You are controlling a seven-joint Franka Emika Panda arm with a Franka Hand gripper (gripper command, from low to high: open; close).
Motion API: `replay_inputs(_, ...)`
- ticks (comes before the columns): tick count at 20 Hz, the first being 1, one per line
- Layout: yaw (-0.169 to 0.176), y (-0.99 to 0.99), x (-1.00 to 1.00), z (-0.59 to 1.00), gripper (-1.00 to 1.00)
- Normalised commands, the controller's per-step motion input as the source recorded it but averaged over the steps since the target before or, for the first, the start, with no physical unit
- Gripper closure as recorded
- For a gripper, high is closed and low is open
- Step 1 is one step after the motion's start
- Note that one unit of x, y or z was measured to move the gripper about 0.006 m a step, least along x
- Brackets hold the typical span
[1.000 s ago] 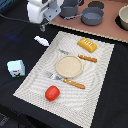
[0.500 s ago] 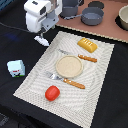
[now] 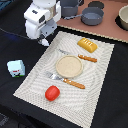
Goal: Interact with the objects in diverse but meaningful ways.
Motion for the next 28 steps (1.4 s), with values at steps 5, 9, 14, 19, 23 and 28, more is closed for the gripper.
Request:
replay_inputs(5, 0.004, 0.0, -0.34, -0.44, -1.0)
replay_inputs(9, 0.002, 0.0, -0.37, -0.37, 1.0)
replay_inputs(14, 0.0, 0.0, -0.34, -0.31, 1.0)
replay_inputs(19, 0.0, 0.0, -0.32, -0.28, 1.0)
replay_inputs(23, 0.0, 0.0, -0.32, -0.27, 1.0)
replay_inputs(28, 0.0, 0.0, -0.28, -0.24, 1.0)
